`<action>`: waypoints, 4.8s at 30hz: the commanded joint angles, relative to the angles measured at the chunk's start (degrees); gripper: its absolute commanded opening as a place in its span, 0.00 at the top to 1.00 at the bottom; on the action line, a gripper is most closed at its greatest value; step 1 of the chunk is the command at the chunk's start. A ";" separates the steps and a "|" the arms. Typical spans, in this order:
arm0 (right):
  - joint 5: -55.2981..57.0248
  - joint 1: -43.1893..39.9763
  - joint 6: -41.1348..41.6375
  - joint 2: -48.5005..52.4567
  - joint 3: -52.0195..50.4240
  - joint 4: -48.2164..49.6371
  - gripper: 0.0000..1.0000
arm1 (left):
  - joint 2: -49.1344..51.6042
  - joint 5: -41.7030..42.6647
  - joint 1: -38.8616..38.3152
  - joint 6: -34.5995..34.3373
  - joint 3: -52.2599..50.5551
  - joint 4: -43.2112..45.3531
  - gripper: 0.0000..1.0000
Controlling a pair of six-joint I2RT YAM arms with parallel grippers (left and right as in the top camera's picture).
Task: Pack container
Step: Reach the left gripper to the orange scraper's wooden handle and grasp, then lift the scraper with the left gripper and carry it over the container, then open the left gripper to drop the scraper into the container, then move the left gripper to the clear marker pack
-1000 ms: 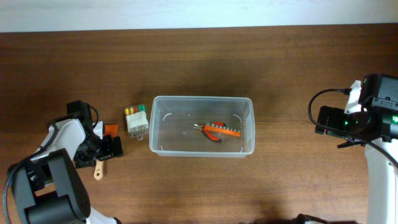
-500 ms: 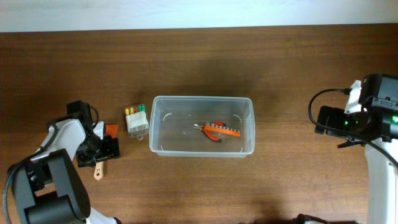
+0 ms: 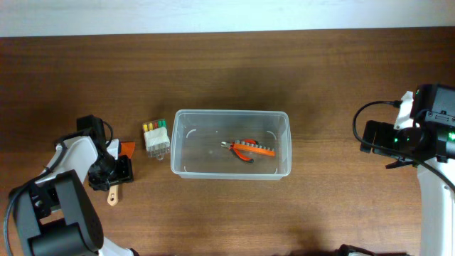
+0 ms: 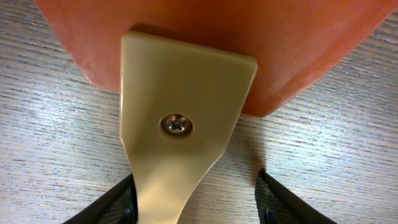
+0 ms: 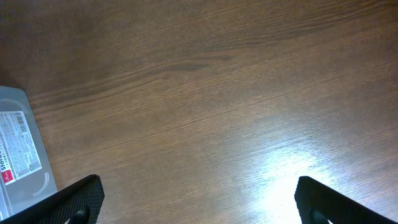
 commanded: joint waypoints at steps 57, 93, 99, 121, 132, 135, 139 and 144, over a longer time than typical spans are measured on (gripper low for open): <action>0.28 -0.31 0.31 -0.70 0.00 -0.04 0.01 | -6.16 0.63 -11.91 9.70 41.44 -15.91 0.98; -1.29 -0.31 0.52 -1.16 0.00 -0.22 0.01 | 8.13 7.23 -42.62 41.42 29.18 -12.50 0.99; -1.29 -0.31 0.52 -1.16 0.00 -0.24 0.01 | 13.55 7.06 -42.62 41.38 29.18 -11.02 0.98; -1.22 -0.31 0.48 -1.16 0.00 -0.24 0.01 | 10.01 5.68 -42.60 35.19 30.75 -13.05 0.01; -1.22 -0.31 0.50 -1.16 0.00 -0.24 0.01 | -19.93 -7.56 -36.59 14.73 33.81 -11.58 0.01; -1.25 -0.31 0.52 -1.16 0.00 -0.22 0.01 | -23.52 -7.65 -28.98 -1.03 33.81 -11.87 0.01; -1.53 -0.31 0.52 -1.16 0.00 -0.24 0.01 | -21.27 -7.17 -19.52 -17.29 33.68 -15.04 0.01; -1.68 -0.28 0.52 -1.16 0.00 -0.24 0.01 | -13.51 -7.02 -17.29 -18.69 33.68 -15.76 0.01</action>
